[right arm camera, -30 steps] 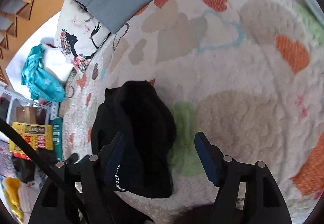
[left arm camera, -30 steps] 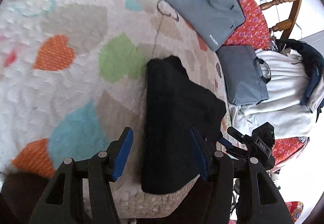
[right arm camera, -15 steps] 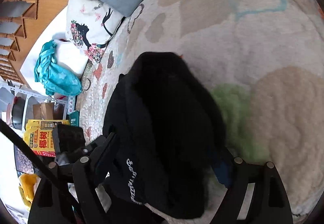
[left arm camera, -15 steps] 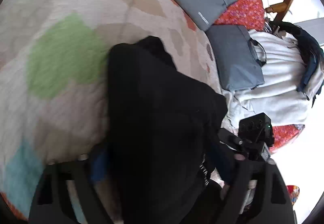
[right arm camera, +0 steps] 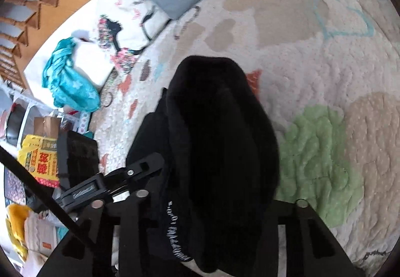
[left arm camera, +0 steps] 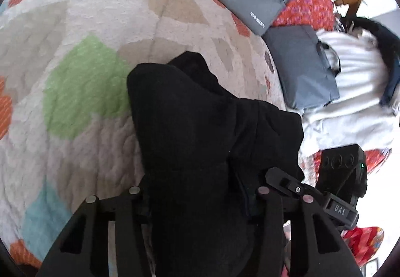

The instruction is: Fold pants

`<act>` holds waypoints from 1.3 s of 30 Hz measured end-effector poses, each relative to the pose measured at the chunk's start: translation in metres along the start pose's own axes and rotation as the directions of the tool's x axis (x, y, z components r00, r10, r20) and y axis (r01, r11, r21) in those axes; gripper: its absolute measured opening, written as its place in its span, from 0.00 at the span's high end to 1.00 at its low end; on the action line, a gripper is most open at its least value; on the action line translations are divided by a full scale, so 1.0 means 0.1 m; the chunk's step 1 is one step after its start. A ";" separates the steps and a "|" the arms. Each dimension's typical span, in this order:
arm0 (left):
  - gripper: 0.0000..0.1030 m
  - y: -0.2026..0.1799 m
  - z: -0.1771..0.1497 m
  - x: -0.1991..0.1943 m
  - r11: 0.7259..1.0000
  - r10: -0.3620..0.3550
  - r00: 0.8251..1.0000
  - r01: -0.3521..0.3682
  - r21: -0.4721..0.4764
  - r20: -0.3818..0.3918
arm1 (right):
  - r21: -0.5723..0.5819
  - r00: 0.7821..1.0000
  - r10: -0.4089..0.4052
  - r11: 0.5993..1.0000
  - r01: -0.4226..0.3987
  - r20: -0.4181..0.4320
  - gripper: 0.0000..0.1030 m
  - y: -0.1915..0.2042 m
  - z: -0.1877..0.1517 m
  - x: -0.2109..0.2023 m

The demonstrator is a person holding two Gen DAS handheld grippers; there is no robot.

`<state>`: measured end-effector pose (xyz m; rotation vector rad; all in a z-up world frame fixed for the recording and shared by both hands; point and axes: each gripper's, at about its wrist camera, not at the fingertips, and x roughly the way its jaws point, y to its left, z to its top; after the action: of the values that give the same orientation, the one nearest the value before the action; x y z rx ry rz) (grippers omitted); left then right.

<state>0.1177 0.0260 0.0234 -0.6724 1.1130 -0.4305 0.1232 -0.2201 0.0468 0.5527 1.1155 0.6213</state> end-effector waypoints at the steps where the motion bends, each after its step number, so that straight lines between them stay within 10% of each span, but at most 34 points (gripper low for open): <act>1: 0.55 0.00 -0.01 -0.05 1.000 0.011 1.000 -0.011 0.001 0.009 | -0.021 1.000 0.000 1.000 0.000 0.000 0.63 0.07 -0.01 -0.01; 14: 0.55 -0.03 0.39 -0.69 0.999 0.049 0.988 -0.049 -0.001 0.146 | -0.141 0.998 0.040 0.989 -0.033 0.046 0.65 0.78 0.27 0.07; 30: 0.54 0.33 1.28 -0.25 0.990 0.126 0.980 -0.114 -0.083 0.157 | -0.054 0.998 -0.048 0.997 0.051 0.051 0.67 0.47 1.02 0.69; 39: 0.50 0.69 1.28 -0.31 0.983 0.086 0.986 -0.061 -0.174 0.141 | 0.058 0.988 -0.147 0.988 0.144 0.054 0.40 -0.01 1.05 0.68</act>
<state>0.2227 0.1315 0.0324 -0.7962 1.0368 -0.2202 0.2426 -0.1832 0.0390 0.5271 1.1094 0.4473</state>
